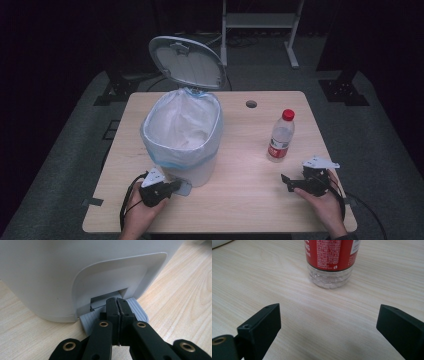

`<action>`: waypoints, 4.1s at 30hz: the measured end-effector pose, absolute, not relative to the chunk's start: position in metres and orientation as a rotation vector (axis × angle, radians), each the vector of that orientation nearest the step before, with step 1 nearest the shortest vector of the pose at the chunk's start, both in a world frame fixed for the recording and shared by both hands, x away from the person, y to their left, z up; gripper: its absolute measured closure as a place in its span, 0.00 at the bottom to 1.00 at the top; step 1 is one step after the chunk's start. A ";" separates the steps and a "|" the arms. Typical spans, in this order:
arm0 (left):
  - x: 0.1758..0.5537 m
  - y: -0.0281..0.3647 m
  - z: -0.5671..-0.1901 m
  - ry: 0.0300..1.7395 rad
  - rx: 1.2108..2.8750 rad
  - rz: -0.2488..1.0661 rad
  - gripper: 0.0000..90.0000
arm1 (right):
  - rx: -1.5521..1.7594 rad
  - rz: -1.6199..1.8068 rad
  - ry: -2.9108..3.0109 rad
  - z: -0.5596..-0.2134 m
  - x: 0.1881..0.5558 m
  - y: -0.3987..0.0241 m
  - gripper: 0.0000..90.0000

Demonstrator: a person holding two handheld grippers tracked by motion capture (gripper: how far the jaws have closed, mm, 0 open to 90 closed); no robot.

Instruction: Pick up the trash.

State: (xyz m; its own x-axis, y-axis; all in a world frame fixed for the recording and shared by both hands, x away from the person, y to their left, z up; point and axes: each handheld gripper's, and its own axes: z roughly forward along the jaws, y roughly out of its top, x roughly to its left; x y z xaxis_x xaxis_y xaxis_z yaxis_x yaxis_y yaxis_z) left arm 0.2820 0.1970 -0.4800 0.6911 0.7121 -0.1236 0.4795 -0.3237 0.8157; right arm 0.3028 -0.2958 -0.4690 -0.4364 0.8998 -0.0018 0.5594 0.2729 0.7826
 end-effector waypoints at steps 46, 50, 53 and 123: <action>0.282 0.198 -0.480 0.925 1.985 0.314 0.99 | 1.280 1.091 2.062 -0.459 0.344 -0.281 0.15; 0.282 0.198 -0.480 0.928 1.980 0.314 0.99 | 1.270 1.107 2.062 -0.460 0.347 -0.278 0.15; 0.282 0.198 -0.480 0.929 1.980 0.313 0.99 | 1.268 1.111 2.063 -0.461 0.349 -0.277 0.15; 0.282 0.198 -0.480 0.933 1.977 0.310 0.99 | 1.261 1.128 2.026 -0.473 0.376 -0.267 0.29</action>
